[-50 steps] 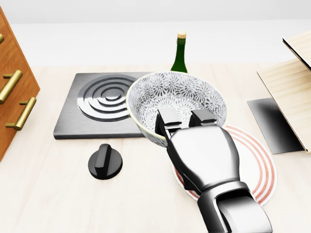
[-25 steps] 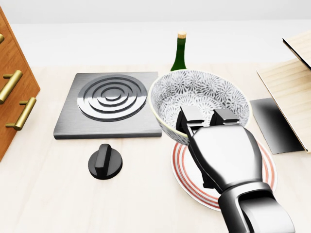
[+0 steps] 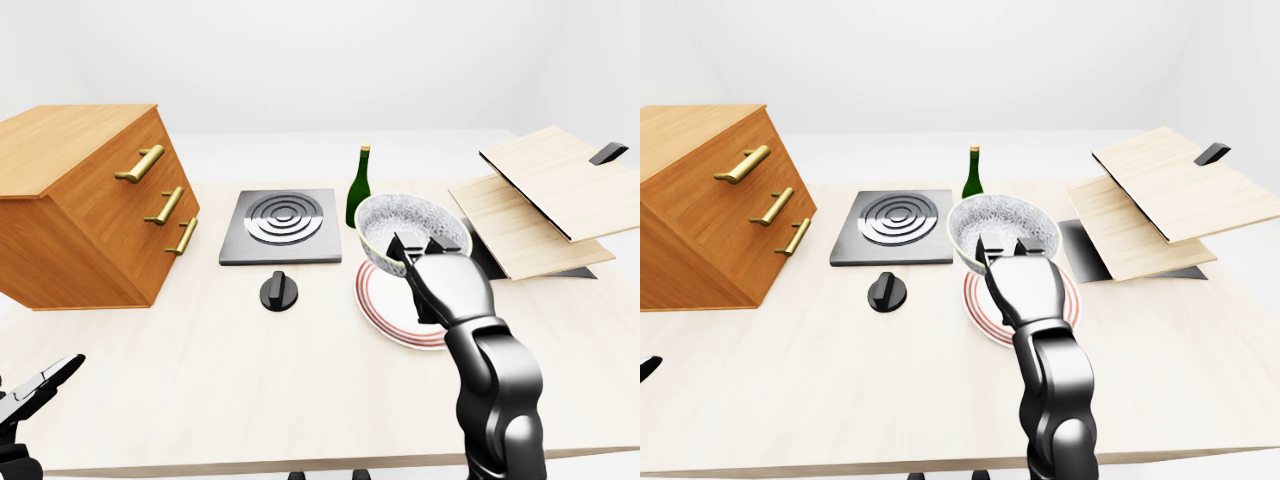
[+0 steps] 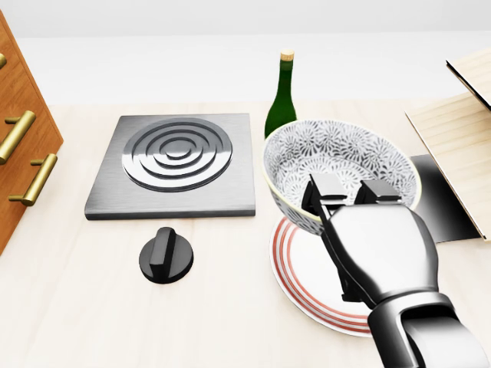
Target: Pick up the akita bowl and put it on the plate.
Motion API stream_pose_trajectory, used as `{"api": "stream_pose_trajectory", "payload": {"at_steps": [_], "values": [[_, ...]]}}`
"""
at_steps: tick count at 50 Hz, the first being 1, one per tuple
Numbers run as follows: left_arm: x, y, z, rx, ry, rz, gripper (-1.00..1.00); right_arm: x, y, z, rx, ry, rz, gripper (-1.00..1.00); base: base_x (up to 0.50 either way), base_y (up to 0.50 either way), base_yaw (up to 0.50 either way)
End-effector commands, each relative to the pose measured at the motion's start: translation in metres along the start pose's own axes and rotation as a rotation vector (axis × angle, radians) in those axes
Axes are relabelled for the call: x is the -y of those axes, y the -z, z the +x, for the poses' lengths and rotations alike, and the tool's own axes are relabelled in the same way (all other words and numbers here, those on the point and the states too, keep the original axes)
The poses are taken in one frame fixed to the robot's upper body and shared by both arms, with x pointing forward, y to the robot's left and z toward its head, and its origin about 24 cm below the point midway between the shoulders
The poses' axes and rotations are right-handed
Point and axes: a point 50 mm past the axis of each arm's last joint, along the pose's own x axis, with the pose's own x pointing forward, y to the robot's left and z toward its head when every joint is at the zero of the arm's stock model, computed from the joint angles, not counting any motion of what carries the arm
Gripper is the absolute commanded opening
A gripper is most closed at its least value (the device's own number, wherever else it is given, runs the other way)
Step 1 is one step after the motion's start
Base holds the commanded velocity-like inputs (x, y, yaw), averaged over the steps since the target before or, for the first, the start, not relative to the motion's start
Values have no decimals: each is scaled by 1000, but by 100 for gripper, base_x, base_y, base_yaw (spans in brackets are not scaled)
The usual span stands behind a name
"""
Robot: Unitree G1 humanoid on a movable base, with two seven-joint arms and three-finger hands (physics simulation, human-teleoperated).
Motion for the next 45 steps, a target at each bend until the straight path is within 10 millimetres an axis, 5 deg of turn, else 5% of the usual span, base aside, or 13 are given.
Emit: {"api": "stream_pose_trajectory", "payload": {"at_steps": [1,45], "values": [[0,-1,0,0,-1,0,100,-1,11,-2,-60,-3,-37,-100,0,0,0],[0,-3,-1,4,-2,-1,100,-32,33,2,-110,-163,-10,-100,0,0,0]]}}
